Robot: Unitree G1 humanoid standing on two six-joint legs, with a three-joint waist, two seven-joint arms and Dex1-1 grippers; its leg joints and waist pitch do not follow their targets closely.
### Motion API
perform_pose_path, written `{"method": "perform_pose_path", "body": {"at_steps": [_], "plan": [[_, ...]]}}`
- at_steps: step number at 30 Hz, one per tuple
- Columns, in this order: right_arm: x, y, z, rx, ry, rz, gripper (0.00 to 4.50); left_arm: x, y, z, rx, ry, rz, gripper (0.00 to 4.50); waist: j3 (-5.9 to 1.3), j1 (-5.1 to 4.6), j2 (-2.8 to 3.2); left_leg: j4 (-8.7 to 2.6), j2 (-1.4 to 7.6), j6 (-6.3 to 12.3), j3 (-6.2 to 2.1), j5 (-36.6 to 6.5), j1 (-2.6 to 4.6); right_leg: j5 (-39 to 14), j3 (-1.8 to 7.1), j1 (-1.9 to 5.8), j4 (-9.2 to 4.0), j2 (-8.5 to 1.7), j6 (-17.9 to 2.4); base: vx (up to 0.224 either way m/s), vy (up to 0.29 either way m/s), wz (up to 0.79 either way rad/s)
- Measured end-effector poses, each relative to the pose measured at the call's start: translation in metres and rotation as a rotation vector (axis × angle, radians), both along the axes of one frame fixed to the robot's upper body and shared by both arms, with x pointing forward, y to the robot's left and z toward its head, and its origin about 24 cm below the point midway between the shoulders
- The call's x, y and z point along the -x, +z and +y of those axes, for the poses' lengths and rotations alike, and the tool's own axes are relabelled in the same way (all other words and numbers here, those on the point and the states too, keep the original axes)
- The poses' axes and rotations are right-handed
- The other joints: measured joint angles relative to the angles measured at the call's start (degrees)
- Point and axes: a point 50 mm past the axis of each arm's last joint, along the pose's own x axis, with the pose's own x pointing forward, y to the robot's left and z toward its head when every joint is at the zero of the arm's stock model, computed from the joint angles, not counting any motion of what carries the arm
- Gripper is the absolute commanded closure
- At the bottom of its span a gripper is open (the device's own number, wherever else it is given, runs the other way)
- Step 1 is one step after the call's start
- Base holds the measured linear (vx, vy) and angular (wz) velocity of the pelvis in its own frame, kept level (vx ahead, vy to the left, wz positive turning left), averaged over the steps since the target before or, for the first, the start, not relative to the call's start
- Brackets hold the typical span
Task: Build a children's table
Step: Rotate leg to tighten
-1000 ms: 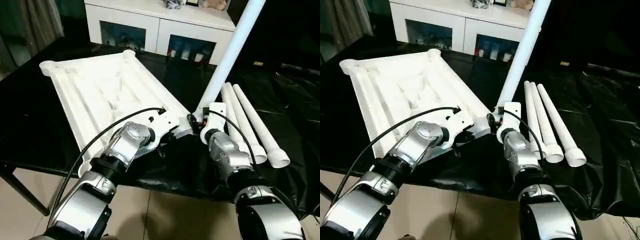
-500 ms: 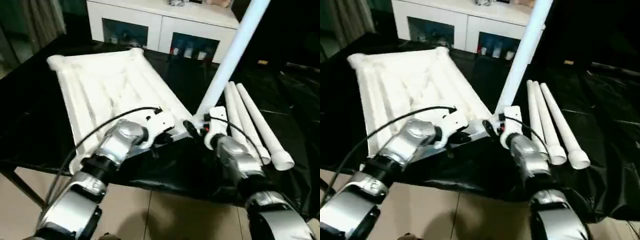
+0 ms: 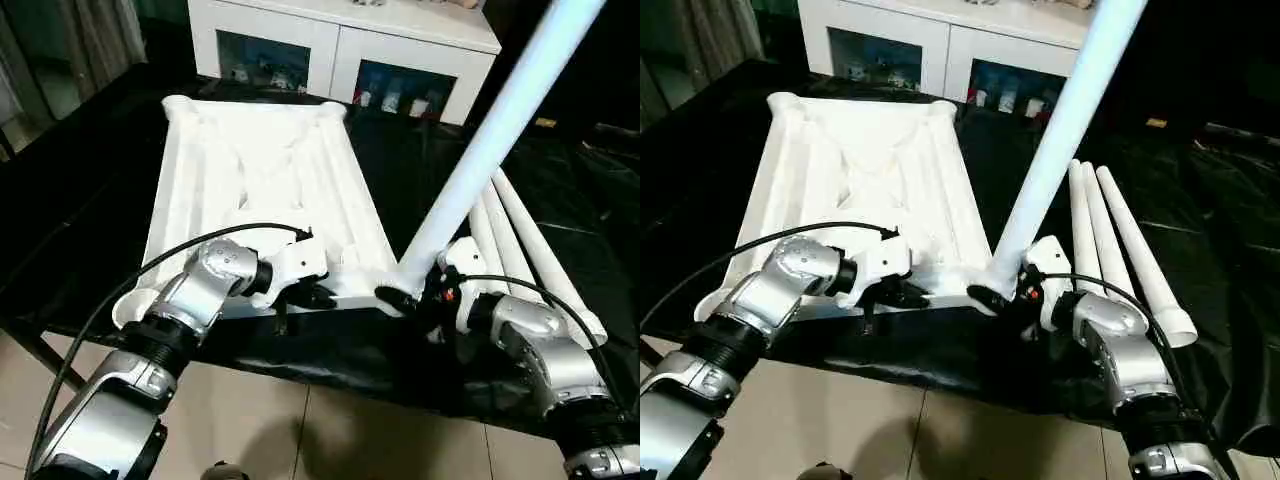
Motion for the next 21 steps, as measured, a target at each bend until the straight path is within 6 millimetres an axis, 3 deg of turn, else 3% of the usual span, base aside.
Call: {"method": "perform_pose_path", "body": {"at_steps": [3, 4, 14, 21], "plan": [[0.0006, 0.0017, 0.0014, -0.004, 0.012, 0.000, 0.71, 0.0004, 0.0001, 0.0010, 0.001, -0.006, 0.006, 4.50, 0.02, -0.03, 0.03, -0.04, 0.00, 0.00, 0.00, 0.0, 0.01, 0.0, -0.01, 0.00, 0.00, 0.00, 0.0, 0.000, 0.000, 0.00], [0.0007, 0.0016, 0.0015, -0.003, 0.013, 0.002, 0.97, 0.0004, 0.0002, 0.0013, 0.001, -0.007, 0.006, 4.50, 0.02, -0.02, 0.03, -0.04, 0.00, 0.00, 0.00, 0.0, 0.01, 0.0, -0.01, 0.00, 0.00, 0.00, 0.0, 0.000, 0.000, 0.00], [0.0007, 0.0014, 0.0006, -0.003, 0.011, 0.009, 1.71, 0.0010, 0.0007, 0.0036, -0.002, -0.022, 0.010, 4.50, 0.02, -0.02, 0.03, -0.05, 0.00, 0.00, 0.01, 0.0, 0.00, 0.0, 0.00, 0.00, -0.07, 0.00, 0.0, 0.000, 0.000, 0.00], [0.0001, -0.0005, 0.0028, -0.011, -0.006, 0.009, 1.80, 0.0007, 0.0004, 0.0050, -0.003, -0.017, 0.011, 4.50, 0.00, -0.19, -0.01, -0.07, 0.00, -0.01, 0.01, 0.0, 0.05, 0.0, 0.00, 0.02, -0.07, 0.00, 0.0, 0.000, 0.000, 0.00]]}}
